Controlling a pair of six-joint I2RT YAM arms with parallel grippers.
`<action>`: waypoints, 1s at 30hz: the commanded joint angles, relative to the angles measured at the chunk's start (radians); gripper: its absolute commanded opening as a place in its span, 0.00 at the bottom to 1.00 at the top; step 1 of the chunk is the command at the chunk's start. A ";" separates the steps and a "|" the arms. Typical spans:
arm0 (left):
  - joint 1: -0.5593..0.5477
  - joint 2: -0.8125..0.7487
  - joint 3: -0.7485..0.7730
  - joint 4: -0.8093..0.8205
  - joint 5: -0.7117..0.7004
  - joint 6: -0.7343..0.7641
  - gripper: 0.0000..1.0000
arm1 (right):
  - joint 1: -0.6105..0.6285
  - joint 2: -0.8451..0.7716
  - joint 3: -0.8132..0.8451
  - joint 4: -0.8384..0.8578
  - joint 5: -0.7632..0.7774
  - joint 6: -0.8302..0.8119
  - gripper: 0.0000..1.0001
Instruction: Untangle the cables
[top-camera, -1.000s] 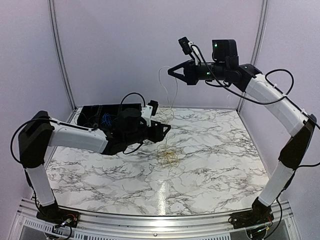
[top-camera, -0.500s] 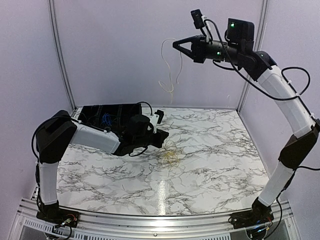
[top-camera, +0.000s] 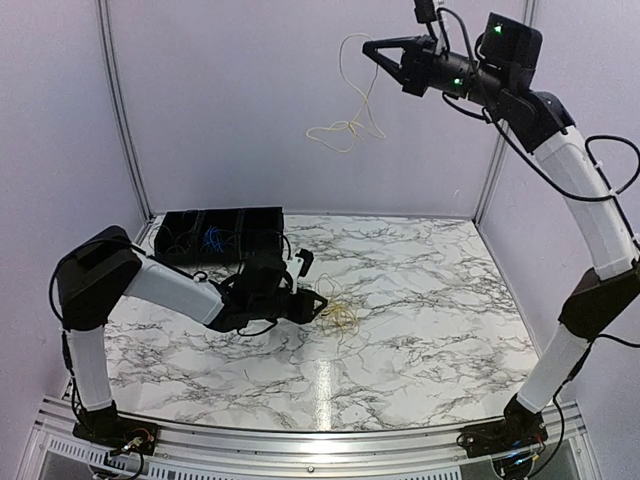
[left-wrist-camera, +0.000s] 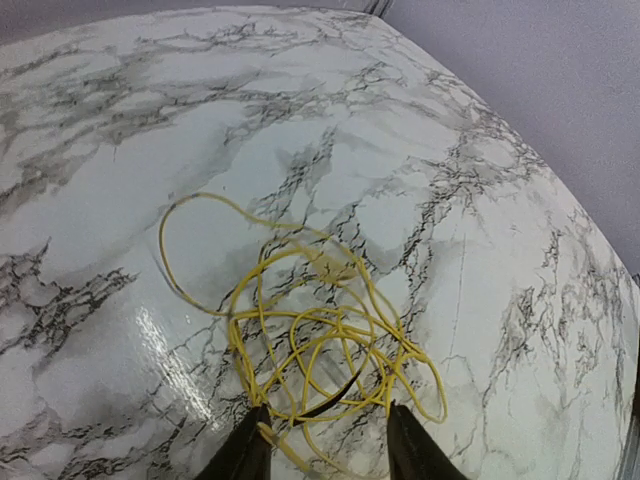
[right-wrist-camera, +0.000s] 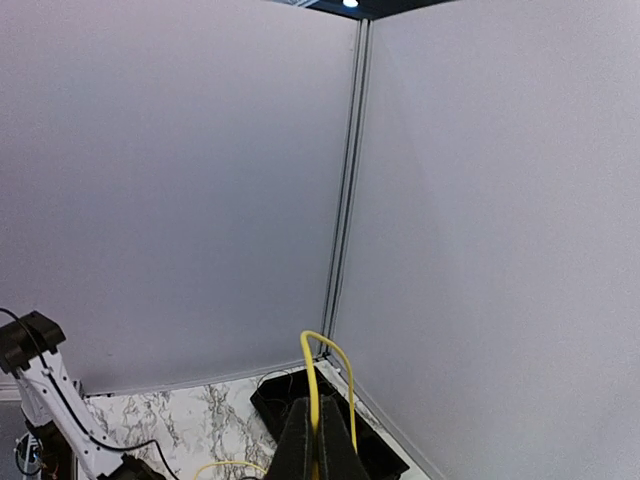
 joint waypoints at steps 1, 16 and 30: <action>-0.005 -0.204 -0.037 0.008 -0.029 -0.003 0.49 | -0.014 -0.018 -0.108 0.000 0.031 -0.033 0.00; -0.004 -0.543 -0.048 -0.627 -0.253 -0.175 0.99 | -0.011 0.156 -0.223 0.109 -0.005 -0.059 0.00; -0.005 -1.007 -0.259 -0.744 -0.366 -0.295 0.99 | 0.050 0.560 0.076 0.230 0.034 -0.026 0.00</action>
